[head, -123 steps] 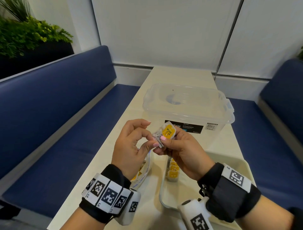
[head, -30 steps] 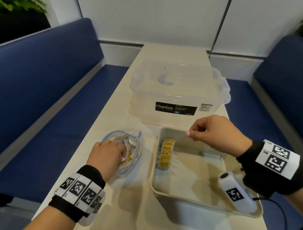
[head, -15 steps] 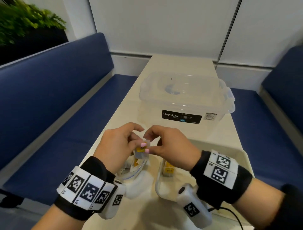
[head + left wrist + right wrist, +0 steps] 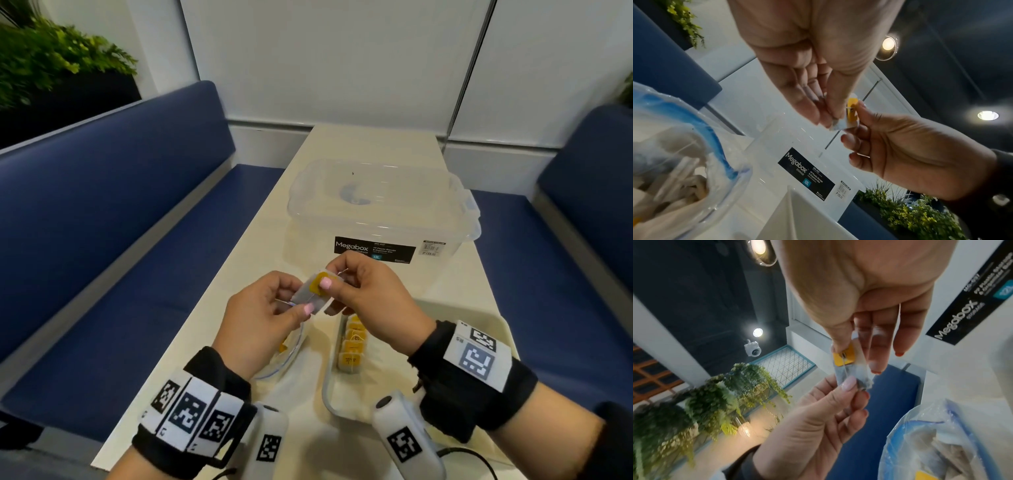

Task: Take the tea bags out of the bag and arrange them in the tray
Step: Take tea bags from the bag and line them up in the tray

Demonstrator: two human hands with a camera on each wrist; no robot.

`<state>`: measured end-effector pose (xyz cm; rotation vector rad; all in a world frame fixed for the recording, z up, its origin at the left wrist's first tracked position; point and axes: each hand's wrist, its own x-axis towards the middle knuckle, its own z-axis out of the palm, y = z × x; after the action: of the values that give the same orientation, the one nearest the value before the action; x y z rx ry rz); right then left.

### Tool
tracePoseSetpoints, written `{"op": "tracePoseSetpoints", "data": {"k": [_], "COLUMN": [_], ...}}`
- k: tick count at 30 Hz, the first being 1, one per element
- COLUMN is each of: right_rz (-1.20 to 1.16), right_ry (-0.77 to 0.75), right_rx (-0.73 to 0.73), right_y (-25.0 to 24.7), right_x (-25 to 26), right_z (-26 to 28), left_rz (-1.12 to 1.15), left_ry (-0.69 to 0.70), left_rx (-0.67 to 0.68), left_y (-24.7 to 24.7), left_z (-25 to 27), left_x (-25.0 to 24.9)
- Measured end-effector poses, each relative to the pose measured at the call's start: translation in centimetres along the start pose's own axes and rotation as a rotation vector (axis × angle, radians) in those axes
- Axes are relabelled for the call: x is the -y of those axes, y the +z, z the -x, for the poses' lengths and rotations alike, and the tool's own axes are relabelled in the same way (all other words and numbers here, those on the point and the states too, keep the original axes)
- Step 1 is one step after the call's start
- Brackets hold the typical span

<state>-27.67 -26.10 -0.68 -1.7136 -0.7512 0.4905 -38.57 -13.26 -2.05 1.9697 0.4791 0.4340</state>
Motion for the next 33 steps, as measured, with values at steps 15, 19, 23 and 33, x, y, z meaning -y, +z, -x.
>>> {"op": "tracePoseSetpoints", "data": {"k": [15,19,23,33], "right_rz": [0.102,0.318,0.542,1.3], "right_ry": [-0.076,-0.059,-0.037,0.147], "right_rx": [0.01,0.042,0.031,0.187], "right_y": [-3.1,-4.9,-6.9,-7.6], "right_x": [0.9,1.3,0.9,-3.3], "right_z": [1.2,1.2,1.0,-0.8], "left_rz": [0.228,0.171,-0.029,-0.404], "left_ry": [0.041,0.091,0.144,0.25], "left_rx": [0.049,0.056,0.075,0.259], "left_y": [2.7,3.4,3.9,4.4], "left_z": [0.7,0.0,0.1,2.7], "left_x": [-0.6,-0.5,0.7,4.8]}}
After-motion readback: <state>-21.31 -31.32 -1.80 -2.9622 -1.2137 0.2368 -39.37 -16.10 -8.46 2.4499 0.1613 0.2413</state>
